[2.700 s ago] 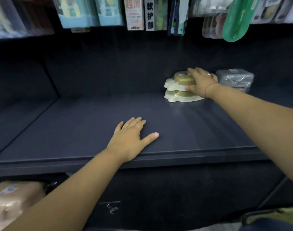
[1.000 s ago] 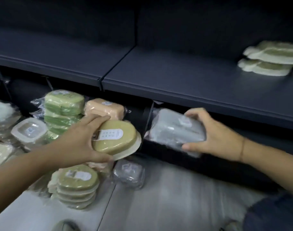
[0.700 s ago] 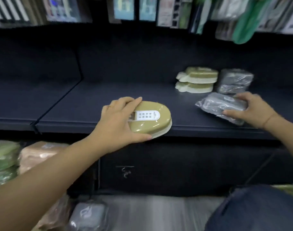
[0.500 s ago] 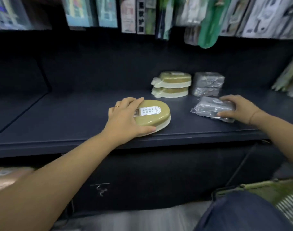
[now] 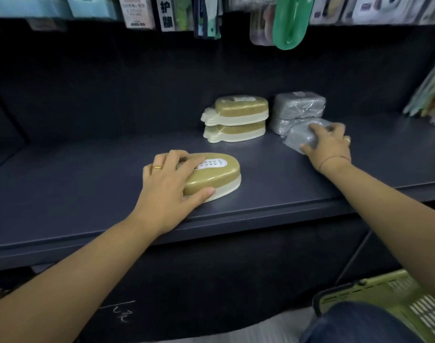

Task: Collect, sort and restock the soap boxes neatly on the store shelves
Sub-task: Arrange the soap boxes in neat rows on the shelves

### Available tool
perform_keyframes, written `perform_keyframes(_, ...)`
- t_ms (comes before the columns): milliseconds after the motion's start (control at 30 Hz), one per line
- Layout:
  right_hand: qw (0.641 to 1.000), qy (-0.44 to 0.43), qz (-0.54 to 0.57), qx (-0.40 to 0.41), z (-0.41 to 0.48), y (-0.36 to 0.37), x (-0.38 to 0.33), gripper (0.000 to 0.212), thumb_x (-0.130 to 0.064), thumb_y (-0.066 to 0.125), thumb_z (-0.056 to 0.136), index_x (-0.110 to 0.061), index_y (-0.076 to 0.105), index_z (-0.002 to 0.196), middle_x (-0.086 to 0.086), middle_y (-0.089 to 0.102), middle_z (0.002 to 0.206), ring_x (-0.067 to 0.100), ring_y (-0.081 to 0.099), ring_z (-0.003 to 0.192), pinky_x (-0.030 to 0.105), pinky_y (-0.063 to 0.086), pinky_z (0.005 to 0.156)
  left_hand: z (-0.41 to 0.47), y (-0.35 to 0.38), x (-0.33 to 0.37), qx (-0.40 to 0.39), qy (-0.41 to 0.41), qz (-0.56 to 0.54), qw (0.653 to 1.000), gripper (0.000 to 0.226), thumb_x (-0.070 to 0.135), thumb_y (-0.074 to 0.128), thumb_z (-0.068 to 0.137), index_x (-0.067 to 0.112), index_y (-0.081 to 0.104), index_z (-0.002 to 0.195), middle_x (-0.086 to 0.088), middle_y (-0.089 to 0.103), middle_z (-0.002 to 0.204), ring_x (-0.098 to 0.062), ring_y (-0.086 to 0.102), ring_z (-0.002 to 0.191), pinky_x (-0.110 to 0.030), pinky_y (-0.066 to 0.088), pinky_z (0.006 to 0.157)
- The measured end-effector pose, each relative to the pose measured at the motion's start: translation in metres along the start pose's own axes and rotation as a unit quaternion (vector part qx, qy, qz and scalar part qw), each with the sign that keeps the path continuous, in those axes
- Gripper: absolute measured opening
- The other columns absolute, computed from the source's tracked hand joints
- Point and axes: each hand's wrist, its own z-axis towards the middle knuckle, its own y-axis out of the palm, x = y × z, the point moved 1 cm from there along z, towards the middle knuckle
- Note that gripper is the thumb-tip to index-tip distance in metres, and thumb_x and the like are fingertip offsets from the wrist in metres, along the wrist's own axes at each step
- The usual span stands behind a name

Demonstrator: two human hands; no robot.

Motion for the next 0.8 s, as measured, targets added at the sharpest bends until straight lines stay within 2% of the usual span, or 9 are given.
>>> perform_keyframes(100, 1.000, 0.013, -0.008, 0.019, 0.003, 0.005, -0.012, 0.058, -0.038, 0.069, 0.085, -0.018, 0.045, 0.135, 0.017, 0.023, 0.141, 0.043, 0.031, 0.127, 0.048, 0.039, 0.101, 0.000, 0.003, 0.000, -0.015, 0.019, -0.011, 1.000, 0.071, 0.069, 0.036, 0.082, 0.032, 0.043, 0.143, 0.013, 0.037, 0.136, -0.011, 0.026, 0.127, -0.032, 0.017, 0.103)
perform_keyframes(233, 0.998, 0.047, 0.012, 0.052, 0.003, 0.007, -0.027, 0.069, -0.040, 0.077, 0.077, -0.009, 0.040, 0.126, 0.019, 0.025, 0.139, 0.043, 0.039, 0.123, 0.048, 0.042, 0.098, 0.001, 0.003, -0.002, -0.026, 0.028, -0.039, 0.998, 0.070, 0.063, 0.037, 0.085, 0.028, 0.040, 0.145, 0.015, 0.036, 0.145, -0.006, 0.023, 0.134, -0.031, 0.019, 0.107)
perform_keyframes(433, 0.998, 0.037, -0.008, 0.052, -0.009, 0.005, -0.031, 0.057, -0.032, 0.071, 0.082, -0.009, 0.040, 0.123, 0.020, 0.028, 0.134, 0.042, 0.049, 0.110, 0.037, 0.041, 0.077, 0.002, 0.005, -0.002, -0.028, 0.030, -0.041, 0.998, 0.071, 0.064, 0.033, 0.085, 0.027, 0.038, 0.146, 0.014, 0.035, 0.148, -0.007, 0.023, 0.136, -0.032, 0.021, 0.110)
perform_keyframes(467, 0.998, 0.027, -0.026, 0.046, -0.012, 0.004, -0.030, 0.056, -0.034, 0.071, 0.082, -0.009, 0.041, 0.123, 0.019, 0.027, 0.136, 0.042, 0.047, 0.113, 0.038, 0.042, 0.079, 0.002, 0.005, -0.002, -0.028, 0.030, -0.039, 0.998, 0.072, 0.064, 0.033, 0.085, 0.027, 0.038, 0.146, 0.014, 0.035, 0.148, -0.007, 0.023, 0.137, -0.032, 0.021, 0.110)
perform_keyframes(533, 0.993, -0.001, -0.103, 0.052, -0.013, -0.002, -0.028, 0.063, -0.045, 0.070, 0.080, -0.013, 0.043, 0.127, 0.016, 0.021, 0.147, 0.041, 0.034, 0.129, 0.045, 0.038, 0.097, 0.001, 0.005, -0.002, -0.027, 0.032, -0.036, 0.998, 0.071, 0.064, 0.033, 0.085, 0.027, 0.038, 0.146, 0.014, 0.034, 0.149, -0.007, 0.023, 0.137, -0.031, 0.020, 0.109)
perform_keyframes(600, 0.985, -0.026, -0.168, 0.039, -0.011, -0.010, -0.025, 0.073, -0.058, 0.066, 0.079, -0.016, 0.041, 0.134, 0.008, 0.014, 0.157, 0.035, 0.015, 0.143, 0.052, 0.017, 0.113, 0.001, 0.005, -0.002, -0.027, 0.034, -0.033, 0.998, 0.071, 0.064, 0.033, 0.085, 0.027, 0.037, 0.146, 0.015, 0.033, 0.149, -0.007, 0.022, 0.137, -0.030, 0.019, 0.108)
perform_keyframes(633, 0.988, -0.027, -0.154, 0.016, -0.009, -0.013, -0.023, 0.074, -0.059, 0.064, 0.080, -0.016, 0.039, 0.135, 0.006, 0.017, 0.157, 0.033, 0.011, 0.146, 0.054, 0.012, 0.114, 0.001, 0.005, -0.002, -0.027, 0.035, -0.032, 0.999, 0.071, 0.064, 0.033, 0.085, 0.028, 0.037, 0.146, 0.015, 0.033, 0.149, -0.007, 0.022, 0.138, -0.030, 0.018, 0.108)
perform_keyframes(700, 0.996, -0.021, -0.082, -0.037, -0.007, -0.014, -0.018, 0.069, -0.055, 0.062, 0.084, -0.015, 0.037, 0.135, 0.007, 0.031, 0.151, 0.032, 0.017, 0.144, 0.054, 0.023, 0.111, 0.001, 0.005, -0.001, -0.026, 0.034, -0.030, 0.999, 0.071, 0.064, 0.032, 0.084, 0.028, 0.037, 0.146, 0.016, 0.032, 0.149, -0.006, 0.021, 0.138, -0.030, 0.018, 0.107)
perform_keyframes(800, 0.992, -0.032, -0.119, -0.032, -0.010, -0.010, -0.012, 0.065, -0.053, 0.053, 0.090, -0.019, 0.035, 0.141, 0.008, 0.031, 0.148, 0.036, 0.021, 0.140, 0.051, 0.037, 0.099, 0.001, 0.005, -0.001, -0.027, 0.029, -0.032, 0.999, 0.072, 0.065, 0.031, 0.083, 0.029, 0.036, 0.146, 0.017, 0.031, 0.149, -0.006, 0.021, 0.138, -0.032, 0.018, 0.108)
